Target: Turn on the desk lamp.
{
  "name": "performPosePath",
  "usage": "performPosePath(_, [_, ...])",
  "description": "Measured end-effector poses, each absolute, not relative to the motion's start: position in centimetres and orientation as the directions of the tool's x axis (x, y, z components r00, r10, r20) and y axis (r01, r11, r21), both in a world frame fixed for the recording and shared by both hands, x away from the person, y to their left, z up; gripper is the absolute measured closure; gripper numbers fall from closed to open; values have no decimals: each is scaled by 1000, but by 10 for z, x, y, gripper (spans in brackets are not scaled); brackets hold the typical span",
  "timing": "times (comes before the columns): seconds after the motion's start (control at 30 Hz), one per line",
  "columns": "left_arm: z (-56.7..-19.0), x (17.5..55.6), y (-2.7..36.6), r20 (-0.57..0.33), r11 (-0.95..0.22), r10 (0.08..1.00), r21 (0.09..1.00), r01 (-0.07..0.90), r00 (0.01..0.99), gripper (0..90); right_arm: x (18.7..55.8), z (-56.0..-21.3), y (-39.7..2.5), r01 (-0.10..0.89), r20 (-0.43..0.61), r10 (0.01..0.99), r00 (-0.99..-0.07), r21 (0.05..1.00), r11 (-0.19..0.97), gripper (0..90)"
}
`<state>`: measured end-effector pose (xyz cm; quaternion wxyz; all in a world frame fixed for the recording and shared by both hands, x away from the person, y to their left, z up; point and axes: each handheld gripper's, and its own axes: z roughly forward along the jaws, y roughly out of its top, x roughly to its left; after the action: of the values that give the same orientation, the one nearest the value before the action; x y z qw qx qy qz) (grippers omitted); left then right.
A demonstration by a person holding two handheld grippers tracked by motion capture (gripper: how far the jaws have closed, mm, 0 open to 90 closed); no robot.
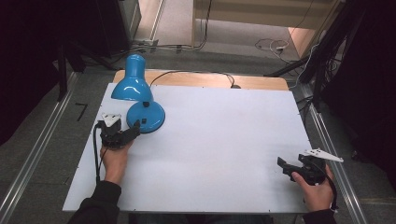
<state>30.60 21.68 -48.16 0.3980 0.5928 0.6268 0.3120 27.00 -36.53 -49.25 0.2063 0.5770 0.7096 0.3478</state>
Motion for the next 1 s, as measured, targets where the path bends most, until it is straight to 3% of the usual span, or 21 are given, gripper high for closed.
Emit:
performPosePath(0.43, [-487,317,209,-120,73,991,857,510,61,596,269,-493,-363,675,100,962,-254,730,102,81])
performPosePath(0.73, [-491,325,211,-146,82,986,853,516,85,873,269,-493,-362,676,103,961,-255,730,101,83])
performPosePath(1.0, [-493,335,202,-140,63,984,850,523,109,897,269,-493,-362,675,104,961,-255,731,100,83])
